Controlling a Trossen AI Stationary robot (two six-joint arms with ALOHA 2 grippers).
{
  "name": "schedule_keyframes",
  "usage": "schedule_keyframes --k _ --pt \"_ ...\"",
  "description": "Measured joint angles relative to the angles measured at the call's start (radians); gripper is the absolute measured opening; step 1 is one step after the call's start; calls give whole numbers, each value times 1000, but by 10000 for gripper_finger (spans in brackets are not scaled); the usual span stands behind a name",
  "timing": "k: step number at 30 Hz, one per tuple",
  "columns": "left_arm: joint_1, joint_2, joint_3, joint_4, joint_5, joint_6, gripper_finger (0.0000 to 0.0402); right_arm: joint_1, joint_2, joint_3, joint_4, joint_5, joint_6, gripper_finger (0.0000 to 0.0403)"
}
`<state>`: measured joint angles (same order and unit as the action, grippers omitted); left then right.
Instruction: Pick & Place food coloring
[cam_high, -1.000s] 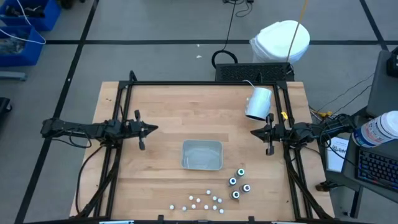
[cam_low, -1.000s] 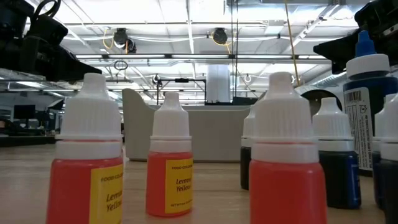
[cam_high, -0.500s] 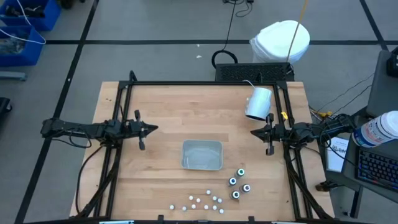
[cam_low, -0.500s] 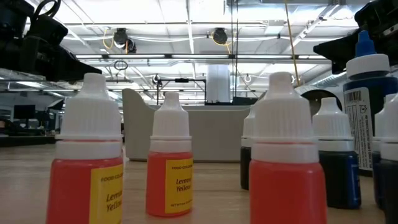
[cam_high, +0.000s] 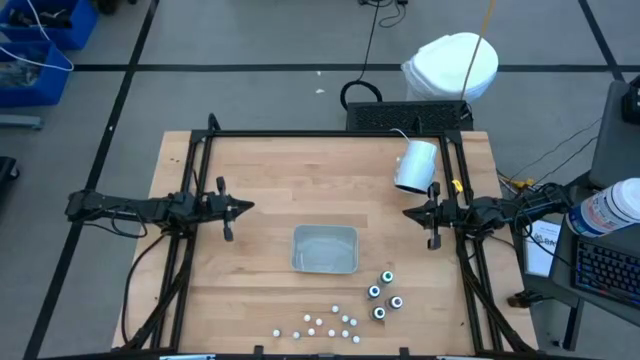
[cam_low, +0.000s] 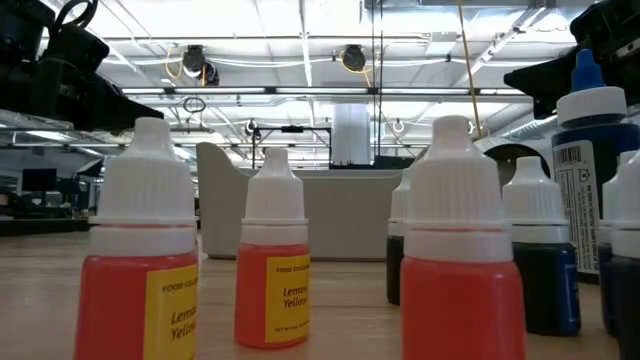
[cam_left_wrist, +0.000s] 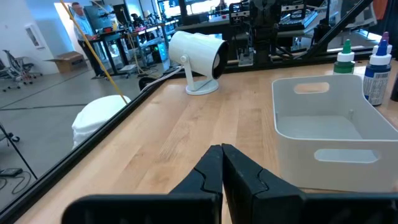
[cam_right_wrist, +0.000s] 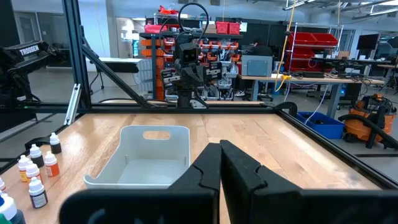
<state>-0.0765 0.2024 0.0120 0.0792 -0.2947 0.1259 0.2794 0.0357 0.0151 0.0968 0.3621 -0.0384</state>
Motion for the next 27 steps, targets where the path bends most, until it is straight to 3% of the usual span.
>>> schedule_keyframes --k 12,17,22,27 --pt "0 0 0 0 0 -10 10 0 0 0 2 0 0 0" --pt "0 0 0 13 37 -150 10 0 0 0 4 0 6 0" --pt "0 0 0 63 63 -219 10 0 0 0 4 0 130 0" --pt "0 0 0 73 62 -199 10 -2 0 0 25 4 150 0"
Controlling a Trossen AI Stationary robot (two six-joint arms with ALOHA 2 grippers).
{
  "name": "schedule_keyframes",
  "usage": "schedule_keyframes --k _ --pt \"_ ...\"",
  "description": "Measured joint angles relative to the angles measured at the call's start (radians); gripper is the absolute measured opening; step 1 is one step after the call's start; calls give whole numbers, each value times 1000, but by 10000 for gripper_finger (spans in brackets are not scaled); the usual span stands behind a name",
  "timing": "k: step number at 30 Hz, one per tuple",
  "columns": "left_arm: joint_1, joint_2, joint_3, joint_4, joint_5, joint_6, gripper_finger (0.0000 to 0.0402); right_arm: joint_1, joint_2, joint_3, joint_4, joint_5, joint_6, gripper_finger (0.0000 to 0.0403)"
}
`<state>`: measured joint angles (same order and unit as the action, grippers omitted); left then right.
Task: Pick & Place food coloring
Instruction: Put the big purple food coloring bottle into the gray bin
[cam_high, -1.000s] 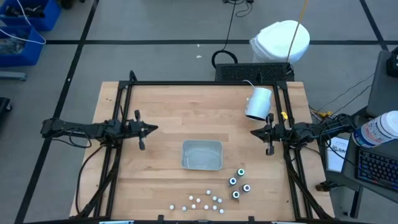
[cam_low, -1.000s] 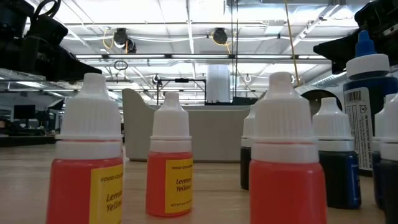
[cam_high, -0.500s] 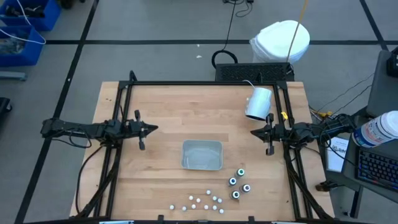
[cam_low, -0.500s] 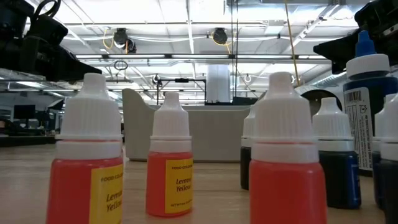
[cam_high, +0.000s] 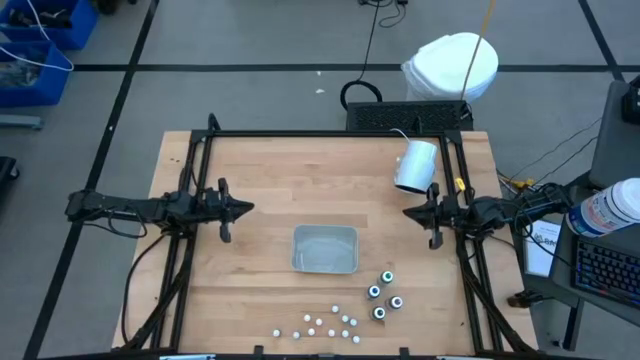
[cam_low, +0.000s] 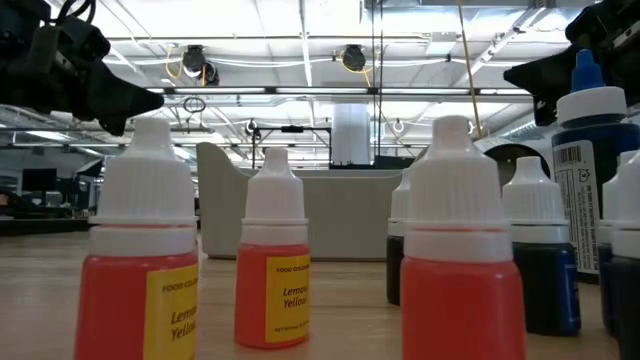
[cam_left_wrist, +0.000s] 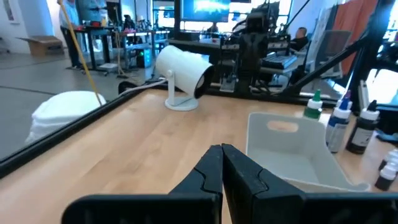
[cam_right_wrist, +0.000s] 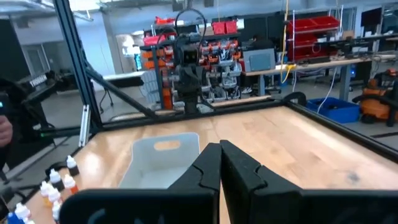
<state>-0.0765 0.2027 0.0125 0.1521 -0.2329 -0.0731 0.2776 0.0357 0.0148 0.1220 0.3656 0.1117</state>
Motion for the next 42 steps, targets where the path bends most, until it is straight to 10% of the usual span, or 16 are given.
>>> schedule_keyframes --k 16,29,37,42 --pt "-3 0 0 -1 23 15 10 84 164 204 181 67 -448 16" --pt "-3 0 0 -8 24 15 10 634 758 803 -388 743 -157 74" --pt "-3 0 0 -7 24 12 10 998 976 843 -363 1186 18 75" --pt "-3 0 0 17 23 59 10 1039 1098 798 -344 1203 168 75"
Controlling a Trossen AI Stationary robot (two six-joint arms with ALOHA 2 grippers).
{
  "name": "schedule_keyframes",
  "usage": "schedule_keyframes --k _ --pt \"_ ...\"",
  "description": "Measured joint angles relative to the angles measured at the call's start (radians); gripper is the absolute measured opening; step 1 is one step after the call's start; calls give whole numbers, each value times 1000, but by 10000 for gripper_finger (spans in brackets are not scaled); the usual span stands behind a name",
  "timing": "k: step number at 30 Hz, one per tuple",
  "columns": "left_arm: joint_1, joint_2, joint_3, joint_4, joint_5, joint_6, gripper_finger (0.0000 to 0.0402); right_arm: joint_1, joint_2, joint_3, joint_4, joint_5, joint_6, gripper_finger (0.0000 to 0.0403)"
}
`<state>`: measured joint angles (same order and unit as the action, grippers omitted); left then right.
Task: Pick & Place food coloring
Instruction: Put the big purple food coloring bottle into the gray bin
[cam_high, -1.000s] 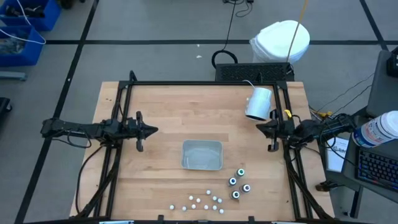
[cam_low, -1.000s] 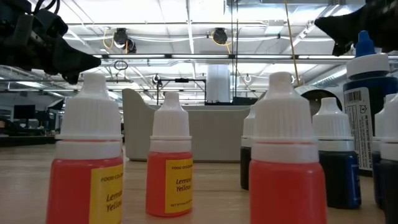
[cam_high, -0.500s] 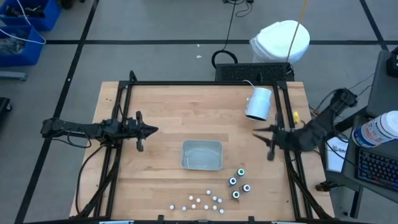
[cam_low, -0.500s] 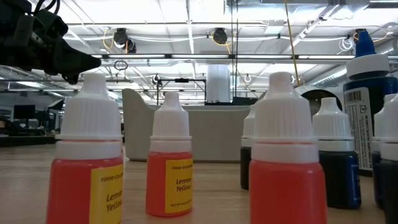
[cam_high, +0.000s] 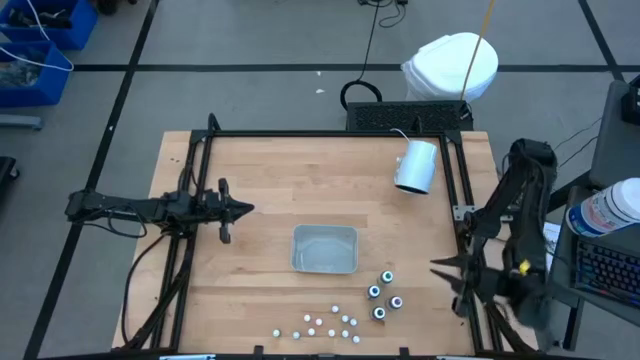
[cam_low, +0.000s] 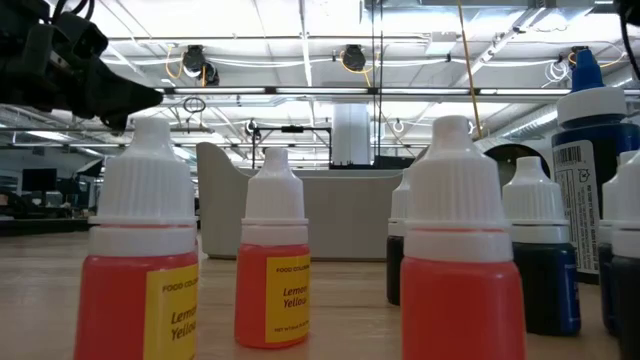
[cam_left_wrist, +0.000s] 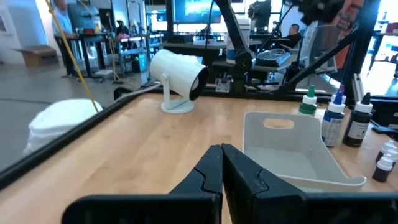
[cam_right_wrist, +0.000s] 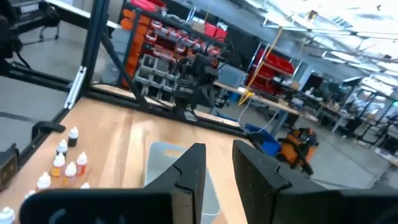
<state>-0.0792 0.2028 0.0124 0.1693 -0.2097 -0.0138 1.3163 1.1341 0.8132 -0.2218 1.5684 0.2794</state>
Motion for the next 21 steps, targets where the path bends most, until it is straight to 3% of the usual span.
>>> schedule_keyframes --k 4,10,16,21 --pt "0 0 0 21 -1 30 10 -49 67 -53 60 -54 75 75" --pt "0 0 0 30 -1 57 10 -117 108 -98 130 -336 193 75" --pt "0 0 0 30 -1 57 10 -111 112 -130 137 -368 310 80" --pt "0 0 0 29 -1 56 10 -101 112 -212 146 -432 448 118"
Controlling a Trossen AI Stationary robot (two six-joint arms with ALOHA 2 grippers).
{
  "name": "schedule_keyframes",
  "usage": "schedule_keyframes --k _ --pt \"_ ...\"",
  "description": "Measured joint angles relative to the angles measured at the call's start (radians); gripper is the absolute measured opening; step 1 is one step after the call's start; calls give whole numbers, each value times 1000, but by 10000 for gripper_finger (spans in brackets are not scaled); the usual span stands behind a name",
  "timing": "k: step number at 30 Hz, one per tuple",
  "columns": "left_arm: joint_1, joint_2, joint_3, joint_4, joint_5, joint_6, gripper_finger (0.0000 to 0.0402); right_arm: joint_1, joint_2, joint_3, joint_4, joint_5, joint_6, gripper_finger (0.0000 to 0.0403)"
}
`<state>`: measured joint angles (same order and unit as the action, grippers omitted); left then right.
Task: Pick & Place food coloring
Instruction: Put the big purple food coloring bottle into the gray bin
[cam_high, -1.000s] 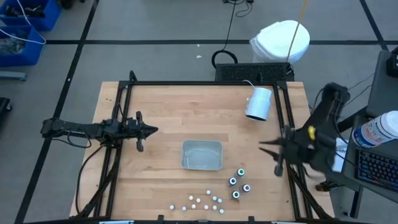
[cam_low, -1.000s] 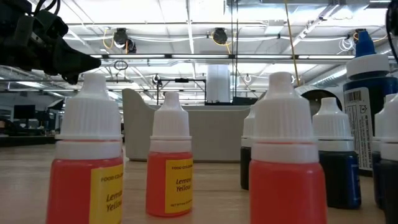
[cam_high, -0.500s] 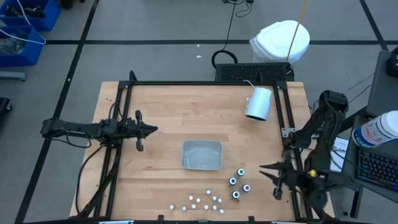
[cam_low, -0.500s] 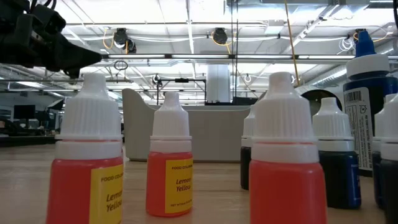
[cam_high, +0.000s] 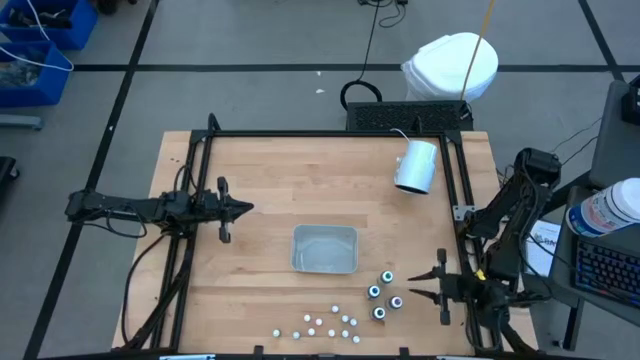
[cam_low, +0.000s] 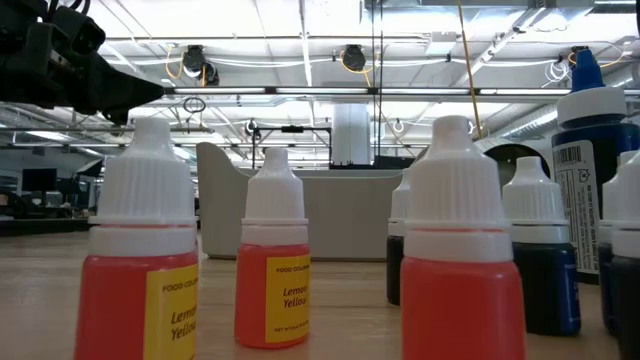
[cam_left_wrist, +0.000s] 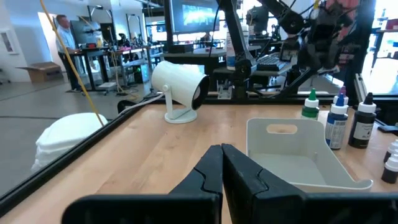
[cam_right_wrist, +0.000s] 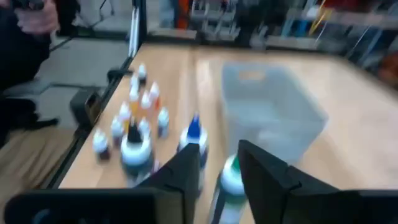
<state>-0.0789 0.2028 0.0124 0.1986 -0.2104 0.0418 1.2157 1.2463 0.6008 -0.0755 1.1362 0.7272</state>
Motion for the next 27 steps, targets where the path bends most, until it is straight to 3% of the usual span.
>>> schedule_keyframes --k 4,12,19,27 --pt "0 0 0 -2 0 0 10 -1 0 -80 75 -35 60 164" --pt "0 0 0 -10 0 -18 10 -1 2 -224 513 -164 -156 231" --pt "0 0 0 -14 0 -21 10 -16 84 -242 607 -173 -198 234" --pt "0 0 0 -16 0 -14 10 -32 222 -240 840 -173 -330 227"
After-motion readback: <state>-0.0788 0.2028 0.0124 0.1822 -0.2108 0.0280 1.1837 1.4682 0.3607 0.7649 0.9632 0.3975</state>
